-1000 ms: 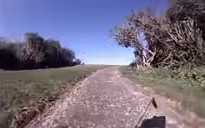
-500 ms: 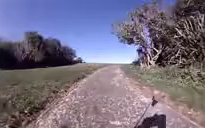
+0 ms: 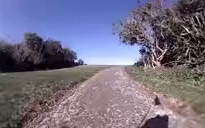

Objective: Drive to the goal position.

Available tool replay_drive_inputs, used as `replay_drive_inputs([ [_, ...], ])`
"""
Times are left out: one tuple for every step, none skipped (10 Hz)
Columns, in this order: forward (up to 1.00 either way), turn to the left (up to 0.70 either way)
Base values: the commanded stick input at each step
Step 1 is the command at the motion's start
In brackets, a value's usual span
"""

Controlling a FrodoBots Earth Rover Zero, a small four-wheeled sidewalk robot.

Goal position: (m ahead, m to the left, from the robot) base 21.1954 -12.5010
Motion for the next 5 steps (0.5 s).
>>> replay_drive_inputs([
  [1.00,0.00],
  [1.00,0.00],
  [1.00,0.00],
  [1.00,0.00],
  [1.00,0.00],
])
